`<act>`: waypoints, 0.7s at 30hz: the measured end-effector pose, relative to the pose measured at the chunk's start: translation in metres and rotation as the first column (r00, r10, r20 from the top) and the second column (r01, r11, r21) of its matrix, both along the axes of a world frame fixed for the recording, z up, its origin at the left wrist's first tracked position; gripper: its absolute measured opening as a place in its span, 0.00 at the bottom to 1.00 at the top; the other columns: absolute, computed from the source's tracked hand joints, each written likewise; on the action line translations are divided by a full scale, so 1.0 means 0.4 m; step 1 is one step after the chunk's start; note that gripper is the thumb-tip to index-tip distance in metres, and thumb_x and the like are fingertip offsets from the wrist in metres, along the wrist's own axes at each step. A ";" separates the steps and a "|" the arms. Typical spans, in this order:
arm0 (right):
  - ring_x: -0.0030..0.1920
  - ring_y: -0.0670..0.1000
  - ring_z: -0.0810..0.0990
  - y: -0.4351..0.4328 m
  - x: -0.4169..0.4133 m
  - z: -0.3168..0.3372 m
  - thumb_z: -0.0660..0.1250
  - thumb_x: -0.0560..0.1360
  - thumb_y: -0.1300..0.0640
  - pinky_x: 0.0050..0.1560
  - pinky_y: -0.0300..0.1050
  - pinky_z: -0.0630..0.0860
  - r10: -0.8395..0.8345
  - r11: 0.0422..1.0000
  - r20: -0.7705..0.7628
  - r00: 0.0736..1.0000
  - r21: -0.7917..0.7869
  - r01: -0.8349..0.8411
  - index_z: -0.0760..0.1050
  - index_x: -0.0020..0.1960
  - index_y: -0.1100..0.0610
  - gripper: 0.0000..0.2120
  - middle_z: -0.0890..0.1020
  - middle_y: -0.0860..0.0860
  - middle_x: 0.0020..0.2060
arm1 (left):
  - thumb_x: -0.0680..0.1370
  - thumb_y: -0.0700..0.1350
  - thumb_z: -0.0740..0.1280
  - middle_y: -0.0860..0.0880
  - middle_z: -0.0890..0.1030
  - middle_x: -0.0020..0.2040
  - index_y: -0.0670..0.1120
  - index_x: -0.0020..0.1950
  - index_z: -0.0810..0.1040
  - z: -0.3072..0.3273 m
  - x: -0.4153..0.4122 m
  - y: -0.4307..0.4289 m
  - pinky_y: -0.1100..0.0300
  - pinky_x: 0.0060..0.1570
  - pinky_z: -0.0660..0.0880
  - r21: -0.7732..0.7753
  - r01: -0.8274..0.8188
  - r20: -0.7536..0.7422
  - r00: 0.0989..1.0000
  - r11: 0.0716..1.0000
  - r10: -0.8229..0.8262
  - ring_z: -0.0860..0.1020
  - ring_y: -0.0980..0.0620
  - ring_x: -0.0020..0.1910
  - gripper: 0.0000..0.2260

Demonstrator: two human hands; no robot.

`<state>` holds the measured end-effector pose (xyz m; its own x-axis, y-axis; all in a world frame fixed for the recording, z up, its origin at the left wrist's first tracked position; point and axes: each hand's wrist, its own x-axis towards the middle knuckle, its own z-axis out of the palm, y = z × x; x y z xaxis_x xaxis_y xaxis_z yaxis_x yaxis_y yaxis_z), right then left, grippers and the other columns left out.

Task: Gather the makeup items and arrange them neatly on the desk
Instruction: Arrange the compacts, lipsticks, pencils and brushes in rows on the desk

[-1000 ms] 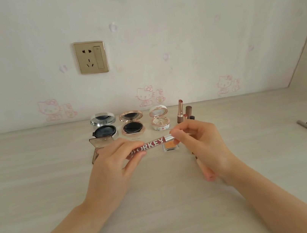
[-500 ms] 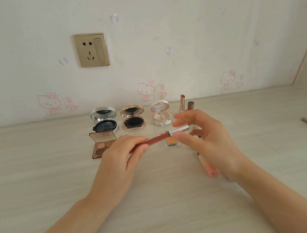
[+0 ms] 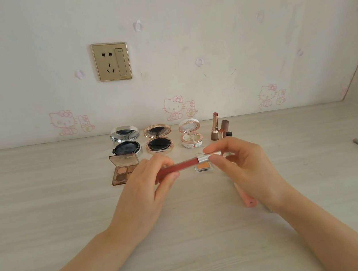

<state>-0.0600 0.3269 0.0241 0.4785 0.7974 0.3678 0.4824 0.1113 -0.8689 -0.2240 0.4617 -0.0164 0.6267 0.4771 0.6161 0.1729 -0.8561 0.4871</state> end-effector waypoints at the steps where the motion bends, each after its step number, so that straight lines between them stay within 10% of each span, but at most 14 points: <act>1: 0.27 0.41 0.77 0.000 0.001 0.000 0.66 0.76 0.63 0.35 0.35 0.73 0.012 1.000 0.008 1.000 0.015 -0.012 0.77 0.52 0.52 0.09 0.82 0.51 0.41 | 0.78 0.59 0.59 0.57 0.78 0.44 0.57 0.50 0.71 0.001 0.001 0.000 0.64 0.49 0.69 0.005 -0.001 0.007 1.000 1.000 0.001 0.76 0.57 0.46 0.07; 5: 0.24 0.40 0.76 -0.006 -0.005 0.009 0.66 0.77 0.56 0.29 0.31 0.69 0.012 1.000 -0.094 0.996 -0.011 -0.013 0.75 0.55 0.49 0.08 0.83 0.49 0.45 | 0.78 0.56 0.60 0.58 0.77 0.44 0.53 0.50 0.74 0.004 0.003 -0.002 0.64 0.49 0.69 0.025 0.002 0.064 0.998 1.000 -0.003 0.76 0.57 0.45 0.08; 9: 0.15 0.46 0.65 -0.008 -0.005 0.006 0.60 0.80 0.53 0.18 0.40 0.58 -0.019 0.999 -0.052 0.998 -0.049 0.016 0.78 0.41 0.56 0.13 0.77 0.47 0.27 | 0.78 0.55 0.60 0.59 0.76 0.43 0.51 0.50 0.75 0.003 0.003 -0.002 0.64 0.49 0.69 0.048 -0.003 0.065 0.998 0.999 0.000 0.75 0.57 0.45 0.09; 16: 0.21 0.40 0.74 -0.013 -0.014 0.021 0.64 0.78 0.60 0.20 0.29 0.66 0.057 0.998 -0.102 0.993 -0.030 -0.060 0.75 0.57 0.53 0.09 0.80 0.58 0.46 | 0.79 0.54 0.60 0.59 0.76 0.44 0.52 0.51 0.75 0.004 0.005 -0.001 0.65 0.49 0.69 0.049 0.005 0.070 0.998 0.999 -0.009 0.75 0.57 0.45 0.08; 21: 0.16 0.47 0.62 -0.007 -0.009 0.008 0.60 0.79 0.51 0.17 0.40 0.56 0.002 0.996 -0.053 0.999 -0.090 -0.007 0.78 0.41 0.55 0.13 0.77 0.60 0.33 | 0.79 0.53 0.60 0.59 0.76 0.45 0.52 0.52 0.74 0.005 0.004 -0.004 0.66 0.49 0.68 0.057 0.013 0.064 0.998 0.998 -0.016 0.75 0.57 0.45 0.07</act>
<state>-0.0635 0.3241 0.0273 0.4919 0.8282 0.2686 0.4349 0.0335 -0.8998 -0.2223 0.4602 -0.0145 0.5919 0.4316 0.6807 0.1302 -0.8846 0.4477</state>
